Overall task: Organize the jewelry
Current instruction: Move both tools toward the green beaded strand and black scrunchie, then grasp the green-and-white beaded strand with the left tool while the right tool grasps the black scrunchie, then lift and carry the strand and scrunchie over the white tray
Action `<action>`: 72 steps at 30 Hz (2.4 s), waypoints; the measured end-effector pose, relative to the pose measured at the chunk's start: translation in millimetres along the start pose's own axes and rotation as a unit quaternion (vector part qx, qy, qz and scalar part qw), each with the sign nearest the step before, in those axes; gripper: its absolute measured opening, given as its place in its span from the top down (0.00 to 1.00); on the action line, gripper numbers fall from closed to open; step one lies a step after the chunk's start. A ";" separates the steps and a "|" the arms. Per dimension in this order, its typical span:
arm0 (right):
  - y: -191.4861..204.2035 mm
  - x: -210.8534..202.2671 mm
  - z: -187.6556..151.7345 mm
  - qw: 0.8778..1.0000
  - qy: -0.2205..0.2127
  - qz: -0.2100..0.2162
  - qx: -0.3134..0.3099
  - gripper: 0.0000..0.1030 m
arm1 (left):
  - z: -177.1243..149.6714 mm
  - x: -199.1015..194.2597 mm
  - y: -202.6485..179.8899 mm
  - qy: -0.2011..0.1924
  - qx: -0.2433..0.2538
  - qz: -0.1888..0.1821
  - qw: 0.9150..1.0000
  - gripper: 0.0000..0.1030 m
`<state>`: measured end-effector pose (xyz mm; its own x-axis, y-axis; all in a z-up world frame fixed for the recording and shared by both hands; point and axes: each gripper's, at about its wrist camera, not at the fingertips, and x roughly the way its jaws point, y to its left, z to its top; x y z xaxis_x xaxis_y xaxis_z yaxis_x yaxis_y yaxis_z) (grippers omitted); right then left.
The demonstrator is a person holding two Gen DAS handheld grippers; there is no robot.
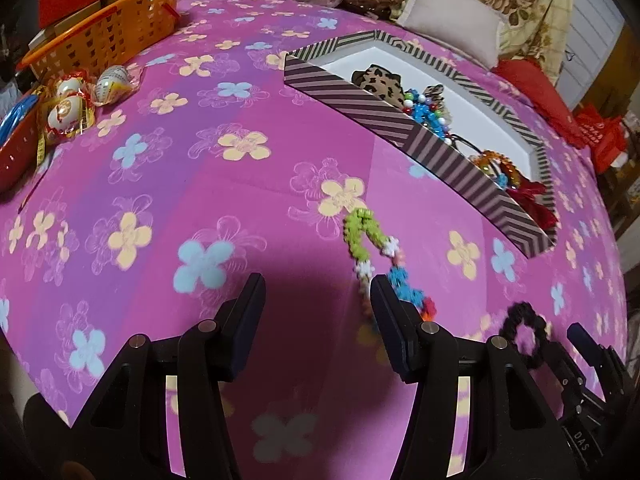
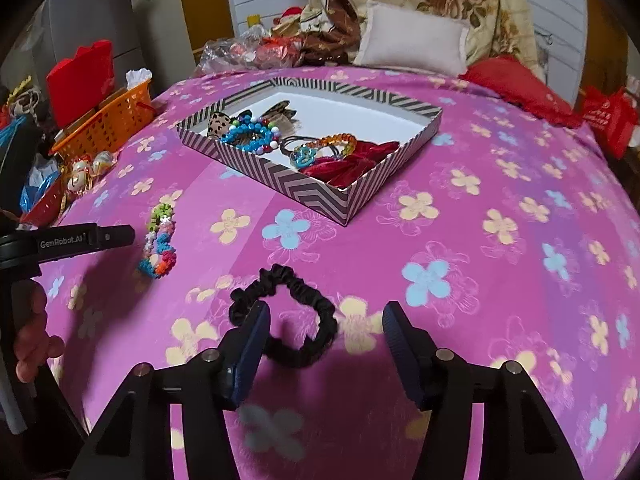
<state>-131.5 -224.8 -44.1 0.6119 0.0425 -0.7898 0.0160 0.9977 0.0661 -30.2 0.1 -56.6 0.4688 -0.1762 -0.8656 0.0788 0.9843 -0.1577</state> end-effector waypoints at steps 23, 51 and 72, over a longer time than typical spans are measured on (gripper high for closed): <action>9.8 20.1 -3.7 1.000 -0.012 -0.011 -0.023 0.82 | 5.3 23.6 -24.7 -0.006 0.083 0.029 0.996 0.88; 37.4 -55.5 21.0 0.995 -0.091 0.013 -0.034 0.93 | 22.7 -84.6 -16.8 -0.075 0.076 -0.031 0.994 0.89; 22.4 -39.9 42.7 0.996 -0.080 0.014 -0.023 0.93 | 43.8 -83.8 -57.2 -0.093 0.109 -0.012 0.990 0.89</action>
<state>-121.8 -206.4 14.9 0.7295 0.0650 -0.6809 -0.0370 0.9978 0.0556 -35.4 -41.3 45.7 0.6175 -0.2150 -0.7566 0.2704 0.9613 -0.0525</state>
